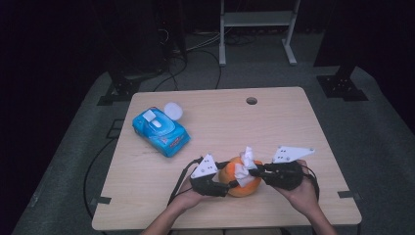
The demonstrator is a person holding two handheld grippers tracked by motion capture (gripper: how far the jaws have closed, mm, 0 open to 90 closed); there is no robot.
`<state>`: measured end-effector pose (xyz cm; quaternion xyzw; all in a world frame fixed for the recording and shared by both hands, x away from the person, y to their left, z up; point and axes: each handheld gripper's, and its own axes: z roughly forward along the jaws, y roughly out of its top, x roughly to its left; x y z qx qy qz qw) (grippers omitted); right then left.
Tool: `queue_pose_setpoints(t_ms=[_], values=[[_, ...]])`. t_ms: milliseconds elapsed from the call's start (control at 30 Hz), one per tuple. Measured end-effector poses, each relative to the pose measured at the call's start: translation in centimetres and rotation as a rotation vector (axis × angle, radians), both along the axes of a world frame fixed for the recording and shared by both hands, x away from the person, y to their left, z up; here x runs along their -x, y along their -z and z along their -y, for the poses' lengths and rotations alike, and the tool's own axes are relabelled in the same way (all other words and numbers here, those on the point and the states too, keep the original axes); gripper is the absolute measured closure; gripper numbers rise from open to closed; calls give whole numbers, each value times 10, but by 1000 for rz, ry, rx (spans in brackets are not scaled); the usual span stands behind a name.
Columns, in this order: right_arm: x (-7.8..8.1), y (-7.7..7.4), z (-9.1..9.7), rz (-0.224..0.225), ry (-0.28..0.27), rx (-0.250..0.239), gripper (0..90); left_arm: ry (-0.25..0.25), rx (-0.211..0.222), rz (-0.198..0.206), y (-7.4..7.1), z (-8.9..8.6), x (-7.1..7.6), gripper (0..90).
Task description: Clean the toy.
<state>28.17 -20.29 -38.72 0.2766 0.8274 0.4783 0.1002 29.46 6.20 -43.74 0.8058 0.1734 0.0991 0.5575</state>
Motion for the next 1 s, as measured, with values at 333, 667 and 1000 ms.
queue_pose_setpoints(t_ms=[333, 667, 1000], values=[[-2, 4, 4, -40, 1, -10, 798, 58, -29, 3, -2, 0, 3, 295], [4, -7, -27, 20, -58, -4, 799, 69, -34, 15, 0, 3, 5, 304], [-5, 6, 20, -43, 61, -32, 798, 80, -36, 21, 0, 3, 5, 309]])
